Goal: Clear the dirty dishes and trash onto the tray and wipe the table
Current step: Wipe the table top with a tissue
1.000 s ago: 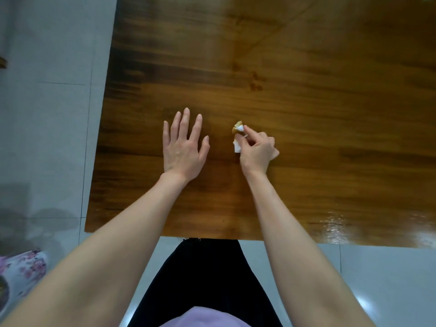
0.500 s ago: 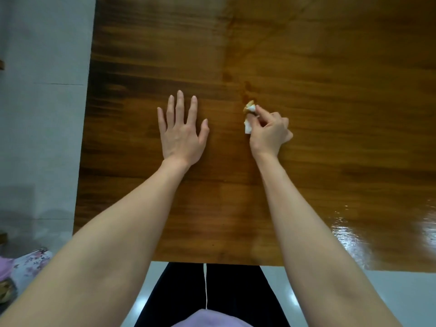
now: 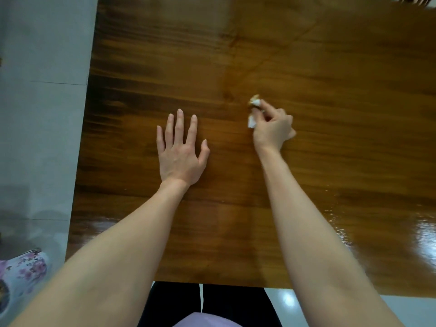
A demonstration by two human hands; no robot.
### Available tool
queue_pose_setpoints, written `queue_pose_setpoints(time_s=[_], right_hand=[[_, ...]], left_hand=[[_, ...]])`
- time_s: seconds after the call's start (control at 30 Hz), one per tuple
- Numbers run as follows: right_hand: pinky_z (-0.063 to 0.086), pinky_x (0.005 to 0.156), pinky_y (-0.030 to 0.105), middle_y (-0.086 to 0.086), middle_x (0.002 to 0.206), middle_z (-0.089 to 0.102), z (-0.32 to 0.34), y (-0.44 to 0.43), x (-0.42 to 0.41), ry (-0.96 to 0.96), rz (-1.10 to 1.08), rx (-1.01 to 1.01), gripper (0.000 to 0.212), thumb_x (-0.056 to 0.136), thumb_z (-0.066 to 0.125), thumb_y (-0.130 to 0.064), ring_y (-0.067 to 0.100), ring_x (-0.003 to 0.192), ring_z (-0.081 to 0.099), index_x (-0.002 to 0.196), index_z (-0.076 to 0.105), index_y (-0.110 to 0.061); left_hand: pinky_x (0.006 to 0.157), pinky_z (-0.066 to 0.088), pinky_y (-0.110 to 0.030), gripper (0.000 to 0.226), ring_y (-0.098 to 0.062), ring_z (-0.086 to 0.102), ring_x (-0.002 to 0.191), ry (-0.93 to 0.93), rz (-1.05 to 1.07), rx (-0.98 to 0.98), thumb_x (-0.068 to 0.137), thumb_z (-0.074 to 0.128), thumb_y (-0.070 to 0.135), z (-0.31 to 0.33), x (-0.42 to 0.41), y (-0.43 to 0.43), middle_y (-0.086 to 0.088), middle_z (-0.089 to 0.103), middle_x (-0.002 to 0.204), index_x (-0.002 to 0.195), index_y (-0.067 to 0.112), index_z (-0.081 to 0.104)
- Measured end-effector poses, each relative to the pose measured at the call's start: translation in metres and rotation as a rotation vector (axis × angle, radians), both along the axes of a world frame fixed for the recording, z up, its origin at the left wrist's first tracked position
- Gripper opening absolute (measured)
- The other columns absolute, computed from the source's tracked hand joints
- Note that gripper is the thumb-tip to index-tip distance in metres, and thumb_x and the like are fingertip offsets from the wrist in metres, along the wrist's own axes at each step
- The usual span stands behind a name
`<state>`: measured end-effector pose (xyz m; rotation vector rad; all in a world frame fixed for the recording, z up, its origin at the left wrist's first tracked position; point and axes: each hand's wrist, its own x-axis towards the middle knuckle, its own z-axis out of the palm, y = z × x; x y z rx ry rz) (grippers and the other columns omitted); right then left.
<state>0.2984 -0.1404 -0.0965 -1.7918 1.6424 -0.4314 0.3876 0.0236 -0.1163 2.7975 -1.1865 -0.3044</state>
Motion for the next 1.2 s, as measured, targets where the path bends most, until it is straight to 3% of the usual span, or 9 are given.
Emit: queue_pose_setpoints(time_s=[0.1, 0.27, 0.33, 0.5, 0.57, 0.8, 1.03, 1.1, 1.2], right_hand=[[0.018, 0.087, 0.029, -0.002, 0.107, 0.064, 0.000, -0.015, -0.002, 0.002, -0.128, 0.017, 0.028, 0.092, 0.062, -0.027, 0.017, 0.111, 0.047, 0.120, 0.066, -0.026], [0.018, 0.084, 0.030, -0.002, 0.106, 0.065, -0.003, 0.029, 0.046, -0.022, 0.236, 0.028, 0.028, 0.093, 0.061, -0.026, 0.016, 0.107, 0.047, 0.120, 0.066, -0.026], [0.016, 0.082, 0.029, -0.004, 0.104, 0.065, -0.004, 0.029, 0.049, -0.001, 0.279, -0.006, 0.028, 0.092, 0.061, -0.028, 0.015, 0.106, 0.046, 0.120, 0.067, -0.026], [0.021, 0.094, 0.035, -0.005, 0.107, 0.064, -0.001, -0.026, 0.020, 0.002, -0.022, 0.016, 0.028, 0.092, 0.061, -0.028, 0.016, 0.112, 0.047, 0.119, 0.067, -0.029], [0.020, 0.092, 0.033, -0.004, 0.108, 0.064, -0.002, -0.027, 0.023, -0.013, -0.041, 0.020, 0.028, 0.092, 0.061, -0.027, 0.016, 0.112, 0.047, 0.119, 0.066, -0.028], [0.020, 0.085, 0.034, -0.002, 0.101, 0.064, -0.005, 0.026, 0.070, 0.022, 0.376, -0.045, 0.026, 0.092, 0.061, -0.027, 0.018, 0.105, 0.047, 0.117, 0.068, -0.027], [0.019, 0.095, 0.035, -0.006, 0.111, 0.063, -0.003, -0.051, 0.052, 0.017, -0.036, -0.013, 0.026, 0.093, 0.060, -0.029, 0.014, 0.115, 0.043, 0.118, 0.067, -0.030], [0.019, 0.095, 0.035, -0.005, 0.110, 0.063, -0.002, -0.050, 0.061, 0.002, -0.038, 0.004, 0.027, 0.093, 0.059, -0.028, 0.014, 0.114, 0.044, 0.119, 0.066, -0.029], [0.018, 0.090, 0.033, -0.004, 0.109, 0.063, -0.007, -0.025, 0.083, 0.008, 0.171, -0.003, 0.028, 0.092, 0.060, -0.028, 0.016, 0.112, 0.045, 0.119, 0.066, -0.029]], left_hand=[[0.118, 0.003, -0.047, 0.065, -0.030, 0.015, 0.147, -0.007, -0.005, -0.003, 0.095, 0.023, 0.056, -0.001, -0.001, 0.000, -0.009, 0.021, 0.159, 0.151, 0.024, 0.028], [0.118, 0.003, -0.047, 0.065, -0.030, 0.016, 0.147, -0.010, -0.006, 0.010, 0.094, 0.024, 0.056, -0.002, -0.001, 0.000, -0.009, 0.021, 0.159, 0.150, 0.025, 0.028], [0.118, 0.003, -0.046, 0.064, -0.030, 0.016, 0.147, -0.016, -0.004, 0.010, 0.094, 0.025, 0.056, -0.003, 0.000, -0.001, -0.009, 0.021, 0.159, 0.151, 0.025, 0.028], [0.118, 0.005, -0.047, 0.066, -0.031, 0.018, 0.146, -0.018, -0.009, -0.014, 0.094, 0.023, 0.057, -0.001, 0.000, -0.001, -0.010, 0.023, 0.158, 0.150, 0.024, 0.030], [0.118, 0.004, -0.047, 0.065, -0.031, 0.018, 0.146, -0.012, -0.010, -0.010, 0.094, 0.024, 0.057, -0.001, 0.000, 0.000, -0.009, 0.023, 0.159, 0.150, 0.024, 0.030], [0.118, 0.004, -0.047, 0.065, -0.030, 0.017, 0.146, 0.006, 0.002, 0.010, 0.094, 0.027, 0.056, 0.002, 0.000, -0.001, -0.009, 0.023, 0.159, 0.150, 0.024, 0.031], [0.114, 0.019, -0.051, 0.060, -0.035, 0.035, 0.136, 0.012, 0.002, -0.112, 0.092, 0.038, 0.049, 0.009, 0.018, -0.013, -0.015, 0.039, 0.149, 0.142, 0.017, 0.046], [0.116, 0.013, -0.049, 0.061, -0.034, 0.028, 0.140, 0.010, 0.004, -0.100, 0.093, 0.036, 0.049, 0.009, 0.034, -0.023, -0.015, 0.034, 0.152, 0.145, 0.017, 0.041], [0.117, 0.004, -0.047, 0.064, -0.031, 0.017, 0.145, -0.012, 0.011, -0.060, 0.094, 0.032, 0.052, 0.003, 0.062, -0.038, -0.013, 0.024, 0.157, 0.148, 0.018, 0.033]])
